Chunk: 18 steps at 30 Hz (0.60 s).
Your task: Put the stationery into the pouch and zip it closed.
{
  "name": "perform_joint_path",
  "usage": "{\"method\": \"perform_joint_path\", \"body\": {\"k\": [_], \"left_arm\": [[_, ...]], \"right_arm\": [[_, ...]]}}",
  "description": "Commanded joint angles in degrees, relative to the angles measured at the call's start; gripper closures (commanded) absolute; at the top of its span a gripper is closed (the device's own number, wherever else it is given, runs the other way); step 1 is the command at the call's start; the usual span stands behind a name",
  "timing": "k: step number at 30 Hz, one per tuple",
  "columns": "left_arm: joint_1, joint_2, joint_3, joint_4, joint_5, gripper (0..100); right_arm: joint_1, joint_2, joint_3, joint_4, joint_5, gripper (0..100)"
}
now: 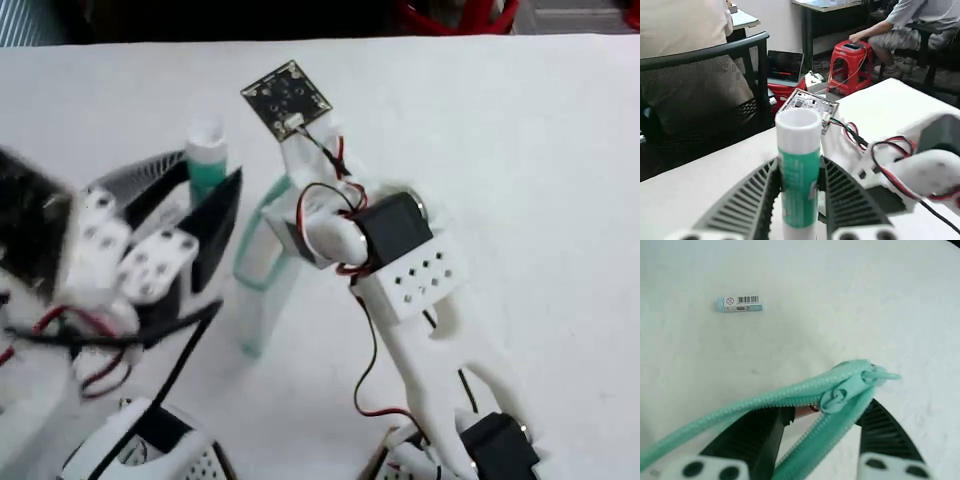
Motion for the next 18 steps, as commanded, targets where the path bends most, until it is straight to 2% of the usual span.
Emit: {"method": "perform_joint_path", "body": {"k": [1, 5, 11, 18], "left_arm": [[1.9, -7.4, 0.7, 0.1, -0.4, 97], [1.9, -11.4, 10.8, -3.6, -3.3, 97], [2.2, -15.2, 28.7, -16.7, -3.2, 97], [2.3, -30.0, 45.6, -28.6, 2.5, 97]], "right_arm": [[-0.2, 0.3, 2.1, 0.0, -0.1, 80.4], [-0.4, 0.3, 2.1, 0.0, -0.1, 80.4], [-0.1, 0.3, 2.0, 0.1, -0.1, 80.4], [-0.1, 0.3, 1.8, 0.1, -0.1, 80.4]]}}
